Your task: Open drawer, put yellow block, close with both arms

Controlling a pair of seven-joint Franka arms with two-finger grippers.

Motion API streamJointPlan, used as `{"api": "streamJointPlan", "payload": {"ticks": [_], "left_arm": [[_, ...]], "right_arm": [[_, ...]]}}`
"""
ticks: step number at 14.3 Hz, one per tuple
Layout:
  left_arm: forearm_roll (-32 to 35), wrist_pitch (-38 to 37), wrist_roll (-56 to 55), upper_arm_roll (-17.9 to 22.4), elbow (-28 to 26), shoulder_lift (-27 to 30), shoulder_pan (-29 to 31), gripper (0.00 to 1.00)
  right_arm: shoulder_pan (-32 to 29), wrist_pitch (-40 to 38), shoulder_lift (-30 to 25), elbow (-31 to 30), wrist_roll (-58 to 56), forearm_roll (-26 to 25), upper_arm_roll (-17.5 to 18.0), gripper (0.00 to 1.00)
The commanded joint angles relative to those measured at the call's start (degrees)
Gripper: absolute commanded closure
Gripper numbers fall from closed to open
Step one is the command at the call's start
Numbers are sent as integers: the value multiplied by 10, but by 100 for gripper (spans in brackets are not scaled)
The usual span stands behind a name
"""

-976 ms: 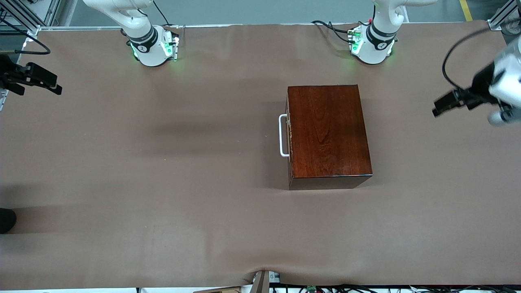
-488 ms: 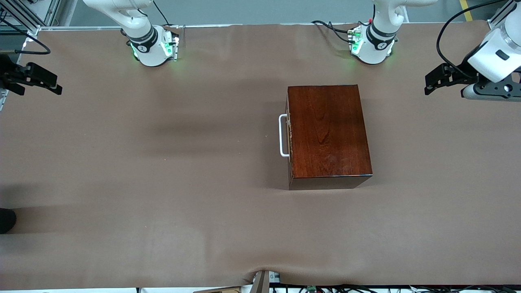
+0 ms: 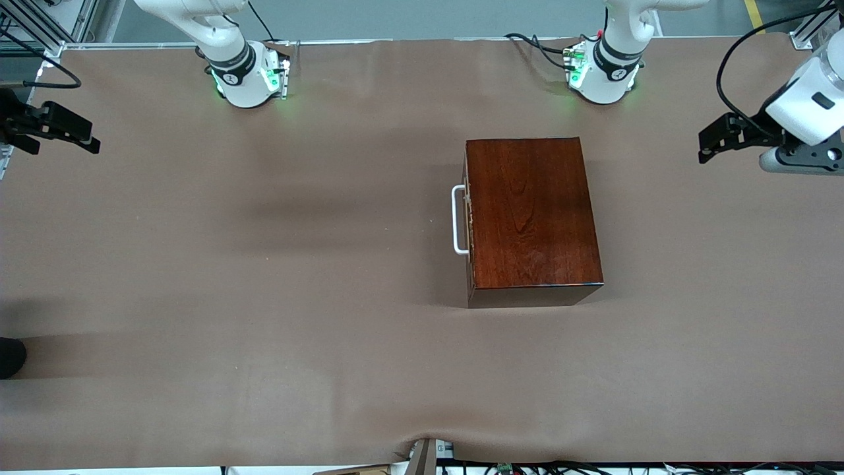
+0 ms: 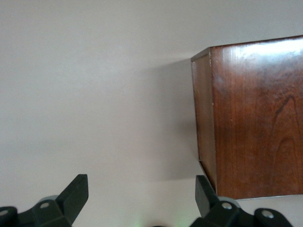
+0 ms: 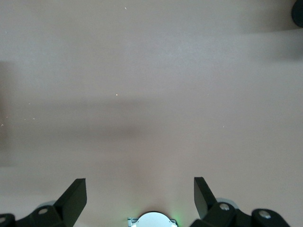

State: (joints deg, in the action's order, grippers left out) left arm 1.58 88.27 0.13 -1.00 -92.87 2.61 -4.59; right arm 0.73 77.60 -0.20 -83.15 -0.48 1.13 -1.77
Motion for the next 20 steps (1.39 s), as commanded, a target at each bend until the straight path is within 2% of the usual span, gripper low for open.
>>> {"api": "streamJointPlan", "payload": {"ticks": [1,20], "left_arm": [[13,-7,3,0,41,-23,0,0],[4,-16,2,-4,49,-23,8,0]], "right_arm": [[-7,-4,3,8,1,11,2,0],[-7,-4,3,8,1,12,2,0]]}}
